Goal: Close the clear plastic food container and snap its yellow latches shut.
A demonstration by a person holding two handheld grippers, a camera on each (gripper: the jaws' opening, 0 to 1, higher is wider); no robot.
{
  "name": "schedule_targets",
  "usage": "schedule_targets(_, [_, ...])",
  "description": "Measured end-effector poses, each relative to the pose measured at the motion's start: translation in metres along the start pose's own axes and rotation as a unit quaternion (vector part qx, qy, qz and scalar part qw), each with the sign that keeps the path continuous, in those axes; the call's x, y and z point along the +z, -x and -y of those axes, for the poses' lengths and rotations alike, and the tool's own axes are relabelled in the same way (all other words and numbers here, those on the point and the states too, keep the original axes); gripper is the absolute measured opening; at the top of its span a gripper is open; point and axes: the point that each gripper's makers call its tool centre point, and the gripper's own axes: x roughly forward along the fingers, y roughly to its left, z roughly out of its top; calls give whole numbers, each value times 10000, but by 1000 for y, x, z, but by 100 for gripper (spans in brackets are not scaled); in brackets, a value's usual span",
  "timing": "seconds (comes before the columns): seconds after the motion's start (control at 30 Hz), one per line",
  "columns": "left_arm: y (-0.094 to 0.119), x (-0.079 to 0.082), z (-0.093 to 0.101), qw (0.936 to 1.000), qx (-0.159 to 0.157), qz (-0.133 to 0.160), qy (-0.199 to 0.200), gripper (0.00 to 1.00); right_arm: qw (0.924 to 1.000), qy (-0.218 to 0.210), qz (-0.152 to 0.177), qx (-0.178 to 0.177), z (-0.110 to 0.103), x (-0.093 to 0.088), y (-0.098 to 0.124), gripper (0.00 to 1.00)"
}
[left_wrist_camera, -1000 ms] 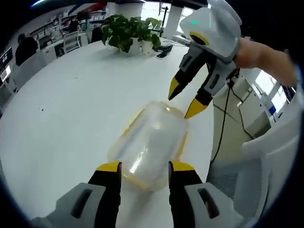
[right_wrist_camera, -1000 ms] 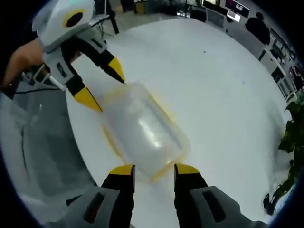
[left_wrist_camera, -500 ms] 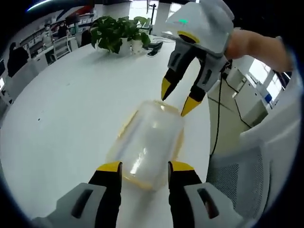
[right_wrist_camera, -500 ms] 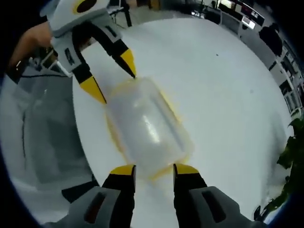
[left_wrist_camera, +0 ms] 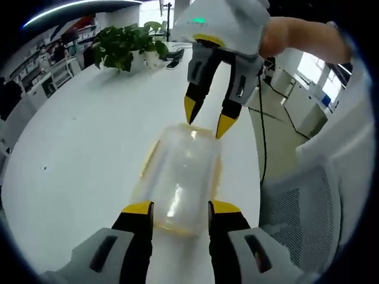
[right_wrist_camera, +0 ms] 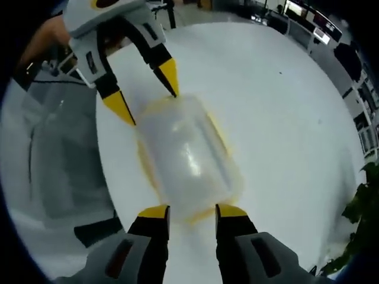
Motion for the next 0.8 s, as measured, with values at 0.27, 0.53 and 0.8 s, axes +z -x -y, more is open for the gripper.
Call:
schedule_targets(0.27, [0,1,-2,9995,-10,-42,-308,34,9996,253,21,94,-4,4,0,28])
schedule_targets(0.53, [-3,4,-1,9973,-3,-69,-734,34,9987,474,45,166,-6,9,-2,28])
schedule_targets(0.8, [-7,5,3,9951,-79,-151,-979,34,9969,755,86,198,-7,16,-7,27])
